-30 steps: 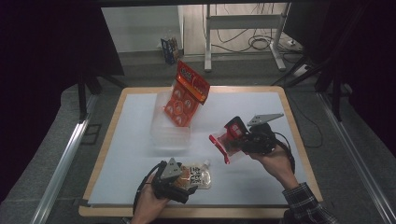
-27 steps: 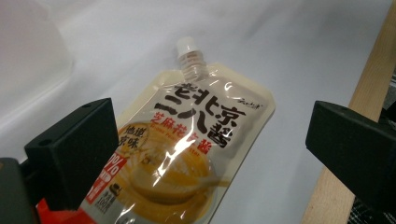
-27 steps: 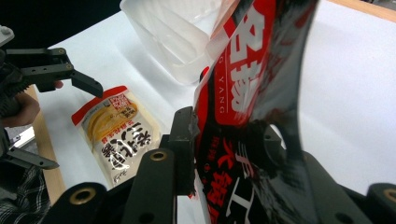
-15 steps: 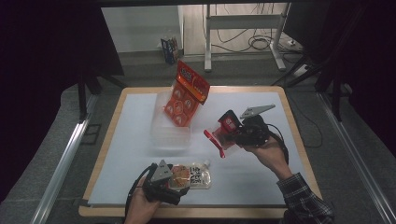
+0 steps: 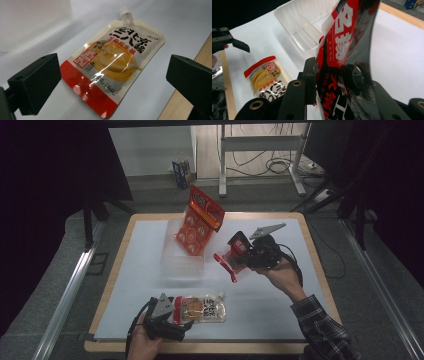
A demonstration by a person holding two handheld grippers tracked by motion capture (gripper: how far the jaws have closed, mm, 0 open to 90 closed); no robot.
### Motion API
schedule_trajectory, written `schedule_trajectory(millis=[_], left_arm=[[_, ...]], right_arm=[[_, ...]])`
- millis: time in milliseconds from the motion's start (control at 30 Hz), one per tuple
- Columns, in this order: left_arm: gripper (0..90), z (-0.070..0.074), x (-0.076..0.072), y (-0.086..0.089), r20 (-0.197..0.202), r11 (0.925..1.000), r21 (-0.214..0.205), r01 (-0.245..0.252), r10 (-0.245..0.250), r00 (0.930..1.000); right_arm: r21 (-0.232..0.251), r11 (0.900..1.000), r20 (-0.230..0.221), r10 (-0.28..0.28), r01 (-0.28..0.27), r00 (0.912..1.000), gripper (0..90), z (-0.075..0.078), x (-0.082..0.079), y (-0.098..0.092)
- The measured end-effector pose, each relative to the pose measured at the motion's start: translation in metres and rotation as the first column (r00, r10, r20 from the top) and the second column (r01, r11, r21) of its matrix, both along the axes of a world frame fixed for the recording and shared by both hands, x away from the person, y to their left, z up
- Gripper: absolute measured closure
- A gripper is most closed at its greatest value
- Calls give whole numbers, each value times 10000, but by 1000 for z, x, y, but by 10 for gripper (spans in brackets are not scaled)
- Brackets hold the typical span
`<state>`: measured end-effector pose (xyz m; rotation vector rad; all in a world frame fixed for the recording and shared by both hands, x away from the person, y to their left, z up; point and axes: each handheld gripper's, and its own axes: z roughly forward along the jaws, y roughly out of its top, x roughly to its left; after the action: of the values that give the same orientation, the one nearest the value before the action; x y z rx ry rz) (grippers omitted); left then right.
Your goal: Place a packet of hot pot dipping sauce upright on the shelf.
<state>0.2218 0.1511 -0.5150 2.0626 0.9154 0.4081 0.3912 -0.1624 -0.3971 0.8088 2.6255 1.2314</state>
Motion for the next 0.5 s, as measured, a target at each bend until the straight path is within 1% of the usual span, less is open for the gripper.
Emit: schedule_trajectory(millis=[100, 233, 367, 500], left_arm=[[0, 1, -1, 3, 88, 9996, -47, -265, 265, 9996], [0, 2, -1, 6, 146, 9989, -139, -450, 452, 9989], [0, 1, -1, 7, 152, 9990, -77, -447, 448, 9989], [0, 1, -1, 6, 175, 9991, -8, -429, 429, 9989]], right_arm=[[-60, 9999, 39, 122, -122, 9999, 674, 2, 6, 6], [-245, 9991, 36, 333, -332, 9994, 674, 4, 15, 17], [-440, 9972, -11, 610, -610, 9981, 674, 4, 23, 28], [-894, 9914, -104, 949, -955, 9954, 674, 0, 29, 42]])
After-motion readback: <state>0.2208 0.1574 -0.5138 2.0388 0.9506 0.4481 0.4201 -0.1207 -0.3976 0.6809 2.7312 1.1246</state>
